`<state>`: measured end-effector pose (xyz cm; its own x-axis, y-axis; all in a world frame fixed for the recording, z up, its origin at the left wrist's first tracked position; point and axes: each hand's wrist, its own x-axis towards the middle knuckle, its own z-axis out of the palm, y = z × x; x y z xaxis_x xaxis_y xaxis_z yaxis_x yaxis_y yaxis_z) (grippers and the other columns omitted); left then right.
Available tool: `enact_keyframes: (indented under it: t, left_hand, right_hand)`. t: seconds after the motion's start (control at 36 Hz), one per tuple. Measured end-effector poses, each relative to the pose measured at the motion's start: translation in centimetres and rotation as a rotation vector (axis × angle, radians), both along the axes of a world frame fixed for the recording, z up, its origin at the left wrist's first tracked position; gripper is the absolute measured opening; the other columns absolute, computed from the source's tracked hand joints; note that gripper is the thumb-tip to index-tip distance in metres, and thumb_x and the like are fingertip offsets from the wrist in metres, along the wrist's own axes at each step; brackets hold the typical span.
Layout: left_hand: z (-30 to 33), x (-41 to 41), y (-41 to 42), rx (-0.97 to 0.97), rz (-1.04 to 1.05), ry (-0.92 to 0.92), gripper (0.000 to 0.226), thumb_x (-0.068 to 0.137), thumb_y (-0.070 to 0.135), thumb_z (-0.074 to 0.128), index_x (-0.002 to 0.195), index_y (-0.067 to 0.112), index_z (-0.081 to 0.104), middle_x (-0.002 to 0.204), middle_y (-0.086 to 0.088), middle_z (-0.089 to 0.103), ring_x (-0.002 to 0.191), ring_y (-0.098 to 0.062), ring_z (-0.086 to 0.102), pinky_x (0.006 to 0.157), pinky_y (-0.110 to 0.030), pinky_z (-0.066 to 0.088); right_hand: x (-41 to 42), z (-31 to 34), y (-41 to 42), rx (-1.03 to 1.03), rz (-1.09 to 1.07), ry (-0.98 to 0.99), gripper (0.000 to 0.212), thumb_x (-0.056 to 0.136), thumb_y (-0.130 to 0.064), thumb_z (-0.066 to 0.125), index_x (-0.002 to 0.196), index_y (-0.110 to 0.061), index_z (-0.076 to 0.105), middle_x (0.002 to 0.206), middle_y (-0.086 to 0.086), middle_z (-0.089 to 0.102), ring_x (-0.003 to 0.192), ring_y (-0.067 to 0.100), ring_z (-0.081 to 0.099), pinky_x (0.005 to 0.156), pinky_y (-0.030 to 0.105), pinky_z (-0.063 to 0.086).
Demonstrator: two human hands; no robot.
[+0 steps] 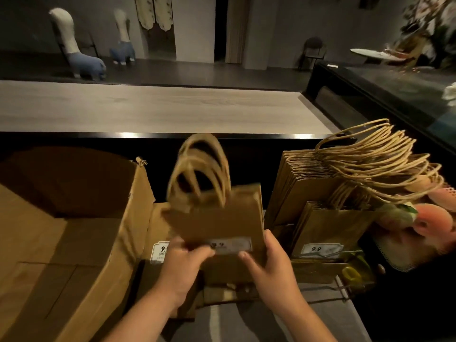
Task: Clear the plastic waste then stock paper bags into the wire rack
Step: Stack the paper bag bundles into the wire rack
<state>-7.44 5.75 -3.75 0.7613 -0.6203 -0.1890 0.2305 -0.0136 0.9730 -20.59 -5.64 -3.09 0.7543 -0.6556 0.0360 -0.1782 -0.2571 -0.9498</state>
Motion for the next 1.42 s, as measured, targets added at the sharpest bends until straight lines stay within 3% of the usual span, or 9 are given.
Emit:
enact_keyframes:
  t: [0.14,0.22,0.33,0.61,0.69,0.92,1.11,1.31,1.42]
  left_hand:
    - [-1.2,0.3,-0.1,0.035,-0.085,-0.102,0.019,0.067,0.012,0.073,0.077,0.001,0.062,0.078,-0.004,0.072,0.074,-0.016,0.066,0.067,-0.024,0.054]
    - [-1.7,-0.3,-0.6,0.059,0.010,0.060,0.012,0.084,0.013,0.070,0.091,0.005,0.065,0.085,0.000,0.072,0.086,-0.018,0.064,0.071,-0.029,0.049]
    - [-1.2,-0.2,-1.6,0.206,0.113,0.004,0.012,0.087,0.021,0.068,0.097,0.020,0.062,0.091,0.001,0.071,0.084,-0.014,0.067,0.066,-0.027,0.052]
    - [-5.4,1.9,-4.4,0.588,0.019,-0.168,0.038,0.094,0.028,0.059,0.126,0.013,0.044,0.120,-0.004,0.059,0.101,-0.028,0.060,0.079,-0.031,0.050]
    - [-6.3,2.3,-4.2,0.633,-0.006,-0.194,0.042,0.094,0.028,0.058,0.128,0.009,0.043,0.108,-0.008,0.062,0.069,-0.017,0.060,0.043,-0.023,0.050]
    - [-6.7,3.2,-4.2,0.586,-0.007,-0.114,0.030,0.090,0.024,0.066,0.115,0.015,0.051,0.116,-0.006,0.064,0.102,-0.027,0.060,0.087,-0.034,0.048]
    - [-6.9,3.6,-3.9,0.510,0.000,-0.046,0.022,0.090,0.021,0.067,0.107,0.017,0.055,0.099,-0.004,0.067,0.079,-0.020,0.060,0.066,-0.028,0.047]
    - [-7.0,3.4,-4.0,0.509,-0.006,-0.036,0.022,0.089,0.022,0.067,0.106,0.020,0.053,0.104,-0.001,0.064,0.098,-0.025,0.060,0.087,-0.035,0.048]
    - [-7.0,3.4,-4.0,0.502,0.011,-0.020,0.023,0.089,0.026,0.067,0.109,0.018,0.057,0.103,0.000,0.066,0.090,-0.023,0.062,0.076,-0.032,0.050]
  right_hand:
    - [0.3,-2.4,-0.6,-0.006,-0.023,0.057,0.031,0.083,-0.010,0.071,0.083,-0.039,0.058,0.095,-0.011,0.062,0.093,0.006,0.059,0.087,0.022,0.046]
    - [0.9,-3.1,-1.0,0.035,-0.026,0.090,0.036,0.089,-0.009,0.067,0.106,-0.037,0.054,0.109,-0.015,0.060,0.107,-0.007,0.055,0.087,0.008,0.044]
    - [2.2,-3.7,-1.8,0.042,-0.133,0.204,0.044,0.087,-0.032,0.070,0.122,-0.036,0.044,0.121,-0.011,0.056,0.113,0.008,0.053,0.097,0.033,0.048]
    - [6.2,-5.3,-2.8,-0.021,-0.015,0.759,0.051,0.098,-0.037,0.048,0.144,-0.015,0.039,0.138,0.009,0.055,0.126,0.029,0.053,0.102,0.037,0.046]
    - [6.3,-5.7,-2.6,0.002,0.022,0.817,0.044,0.101,-0.035,0.043,0.139,-0.012,0.046,0.137,0.010,0.055,0.124,0.029,0.053,0.103,0.036,0.045]
    - [6.7,-6.9,-1.5,-0.040,-0.199,0.749,0.060,0.090,-0.040,0.057,0.140,-0.018,0.033,0.131,0.007,0.058,0.124,0.028,0.053,0.100,0.044,0.049]
    - [7.0,-6.0,-1.9,-0.029,-0.183,0.757,0.061,0.096,-0.037,0.055,0.144,-0.011,0.029,0.139,0.012,0.050,0.129,0.033,0.046,0.099,0.040,0.049]
    - [6.0,-5.2,-2.8,0.080,-0.253,0.621,0.042,0.092,-0.026,0.061,0.130,-0.015,0.047,0.123,0.010,0.061,0.101,0.024,0.061,0.066,0.026,0.048]
    - [6.0,-4.9,-2.9,0.144,-0.300,0.528,0.058,0.089,-0.021,0.068,0.137,-0.015,0.036,0.129,0.009,0.059,0.110,0.027,0.061,0.079,0.028,0.050]
